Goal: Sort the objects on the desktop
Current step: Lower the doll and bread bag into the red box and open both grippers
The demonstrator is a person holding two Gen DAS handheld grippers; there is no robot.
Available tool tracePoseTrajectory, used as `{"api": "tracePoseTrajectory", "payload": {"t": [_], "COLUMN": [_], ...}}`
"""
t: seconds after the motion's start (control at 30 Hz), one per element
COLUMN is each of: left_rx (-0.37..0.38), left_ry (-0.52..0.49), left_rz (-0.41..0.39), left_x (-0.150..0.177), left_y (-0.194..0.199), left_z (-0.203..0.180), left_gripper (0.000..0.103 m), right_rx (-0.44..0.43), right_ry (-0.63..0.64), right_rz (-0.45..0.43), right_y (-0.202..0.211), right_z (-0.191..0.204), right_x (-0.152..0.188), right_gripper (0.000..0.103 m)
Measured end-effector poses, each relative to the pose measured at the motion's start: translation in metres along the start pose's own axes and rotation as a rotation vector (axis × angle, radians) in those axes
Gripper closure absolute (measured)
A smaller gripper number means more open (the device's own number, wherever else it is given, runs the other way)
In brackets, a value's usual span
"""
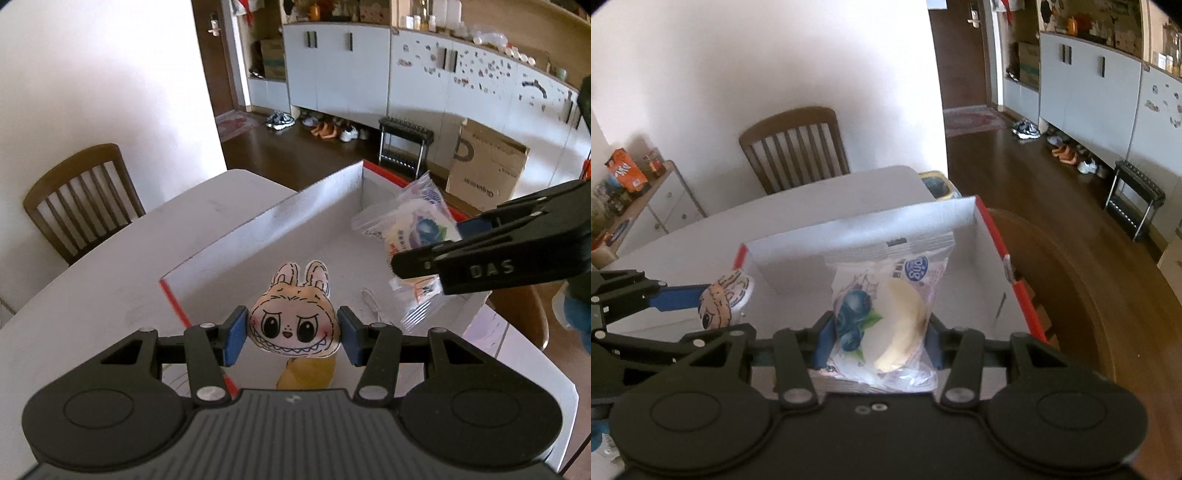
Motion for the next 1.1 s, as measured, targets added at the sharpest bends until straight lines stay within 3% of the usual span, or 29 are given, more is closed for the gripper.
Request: {"api": "tracePoseTrajectory", "payload": {"t": [0.67,1.1], "left_rx": [0.027,0.060], "left_ry": [-0.040,-0.046], "left_rz": [0.143,0.264], "left_x": [-0.009,-0.012], "left_y": [-0.077,-0.114], "left_z": [0.012,0.020], "left_gripper": [0.052,0.051], "right_rx": [0.029,0.041], "right_ry": [0.049,0.043], "right_rz": [0.175,0.265], "right_y": [-0.088,-0.106], "right_z": [-0.003,-0.004], "right_x": [-0.002,0.000], "right_gripper": [0.055,0.055]}}
Point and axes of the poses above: each gripper's, at about its wrist camera, not at the fingertips, and y roughly against the way its jaws point, z to its left, x to its underside, the point moved 3 cm from there along -y, roughly the way its jaws point, and after that the axes turned 4 degrees about x, right-handed, at the moved point
